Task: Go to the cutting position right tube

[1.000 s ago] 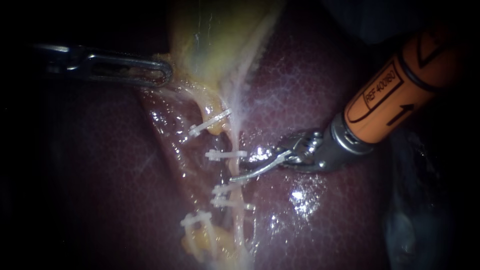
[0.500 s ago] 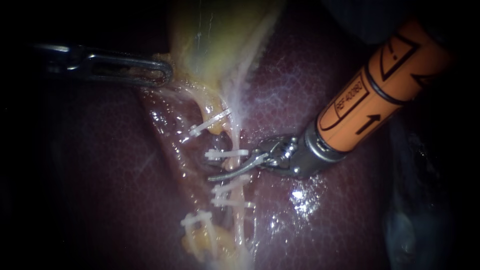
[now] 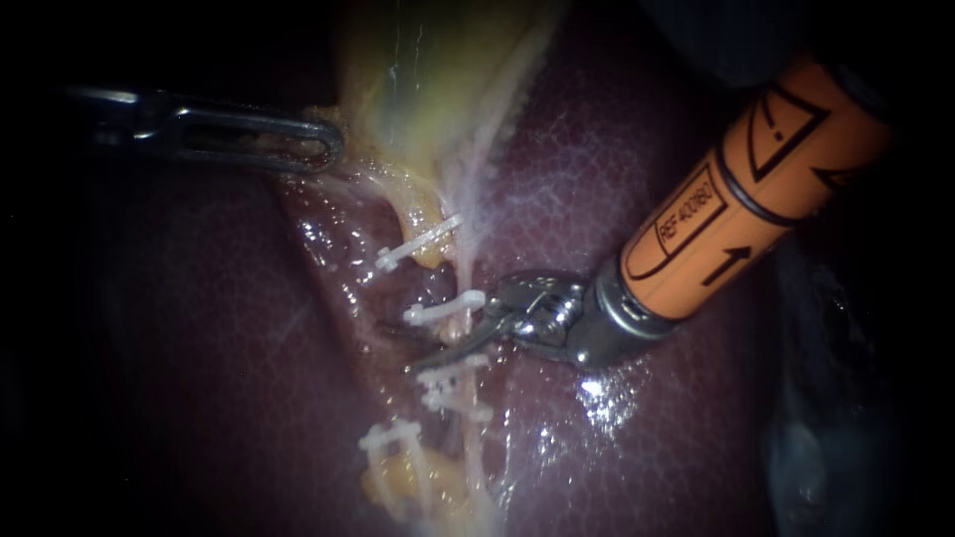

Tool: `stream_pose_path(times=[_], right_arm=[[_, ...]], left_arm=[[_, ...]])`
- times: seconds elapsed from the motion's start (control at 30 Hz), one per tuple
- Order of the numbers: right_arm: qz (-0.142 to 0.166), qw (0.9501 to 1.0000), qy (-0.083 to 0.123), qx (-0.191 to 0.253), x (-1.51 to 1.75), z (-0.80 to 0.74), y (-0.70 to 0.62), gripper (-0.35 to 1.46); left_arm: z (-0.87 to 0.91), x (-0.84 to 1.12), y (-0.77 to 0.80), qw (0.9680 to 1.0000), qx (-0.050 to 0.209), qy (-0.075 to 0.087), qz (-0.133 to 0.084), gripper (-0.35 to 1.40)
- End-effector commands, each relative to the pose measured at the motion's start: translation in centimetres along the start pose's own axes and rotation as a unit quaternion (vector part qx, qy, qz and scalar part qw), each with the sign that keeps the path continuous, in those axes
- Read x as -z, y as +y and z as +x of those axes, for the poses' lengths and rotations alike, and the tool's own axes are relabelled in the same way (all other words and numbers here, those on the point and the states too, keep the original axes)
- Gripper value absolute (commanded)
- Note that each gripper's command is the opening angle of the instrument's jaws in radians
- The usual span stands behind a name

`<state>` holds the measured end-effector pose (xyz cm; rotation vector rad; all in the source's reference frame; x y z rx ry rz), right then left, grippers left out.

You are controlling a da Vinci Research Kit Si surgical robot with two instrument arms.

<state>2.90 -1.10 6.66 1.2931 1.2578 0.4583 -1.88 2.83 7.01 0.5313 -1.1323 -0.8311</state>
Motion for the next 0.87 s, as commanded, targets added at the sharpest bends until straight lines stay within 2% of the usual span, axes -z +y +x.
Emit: stream_pose_path(times=[0.03,0.17,0.33,0.5,0.87], right_arm=[[0.004,1.0000,0.003,0.003,-0.01,0.04,-0.04,1.07],[0.018,0.9996,0.017,0.016,-0.03,0.16,-0.18,1.03],[0.026,0.9990,0.027,0.025,-0.02,0.28,-0.26,0.98],[0.030,0.9986,0.033,0.027,-0.02,0.34,-0.29,0.97],[0.030,0.9986,0.033,0.028,-0.03,0.33,-0.28,0.95]], left_arm=[[0.00,0.00,0.00,1.0000,0.000,0.000,0.000,-0.35],[0.00,0.00,0.00,1.0000,0.000,0.000,0.000,-0.35],[0.00,0.00,0.00,1.0000,0.000,0.000,0.000,-0.35],[0.00,0.00,0.00,1.0000,0.000,0.000,0.000,-0.35],[0.00,0.02,0.00,1.0000,0.000,0.000,0.001,-0.35]])
